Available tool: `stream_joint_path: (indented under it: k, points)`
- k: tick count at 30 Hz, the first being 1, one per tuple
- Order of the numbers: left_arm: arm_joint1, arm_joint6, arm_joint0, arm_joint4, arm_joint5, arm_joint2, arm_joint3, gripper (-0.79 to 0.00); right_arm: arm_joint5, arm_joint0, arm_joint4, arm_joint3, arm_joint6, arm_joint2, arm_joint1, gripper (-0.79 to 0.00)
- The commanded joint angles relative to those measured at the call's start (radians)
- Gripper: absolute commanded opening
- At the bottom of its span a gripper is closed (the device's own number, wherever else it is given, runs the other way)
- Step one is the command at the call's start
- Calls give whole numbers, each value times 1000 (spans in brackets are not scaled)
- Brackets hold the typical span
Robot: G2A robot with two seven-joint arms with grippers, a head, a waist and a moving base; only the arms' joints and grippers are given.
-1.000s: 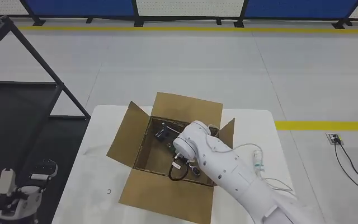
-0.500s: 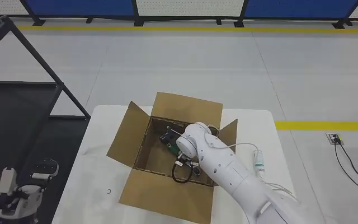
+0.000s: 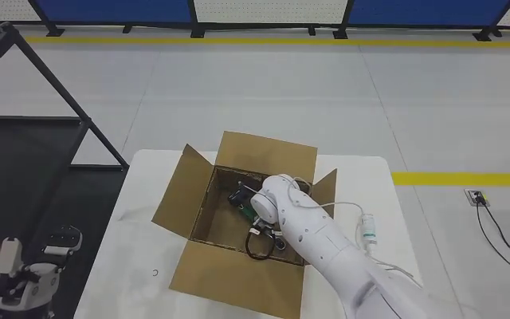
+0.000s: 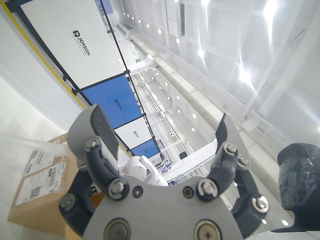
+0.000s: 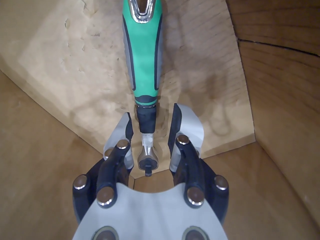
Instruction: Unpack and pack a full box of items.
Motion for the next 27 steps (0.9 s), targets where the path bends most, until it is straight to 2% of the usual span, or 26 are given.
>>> stream_joint_path:
  k: [1,16,18,24,25,27]
  points:
    - [-1,1,-1,3,1,2,-1,0,-1,1,-2,13,-3,-3,-6,-419]
    - [-7,14,7,14,-5,7,-16,0,-24,18,-2,116,-39,-4,-45,-477]
    - [-8,15,9,14,-5,7,-18,0,-25,20,-2,126,-43,-3,-50,-570]
    - [-10,15,11,15,-7,6,-20,0,-27,26,-5,147,-51,-2,-62,-714]
    - [-10,15,11,15,-8,6,-20,0,-26,28,-6,151,-51,-2,-64,-785]
    - [-10,14,10,15,-7,6,-20,0,-24,32,-7,154,-57,0,-66,-785]
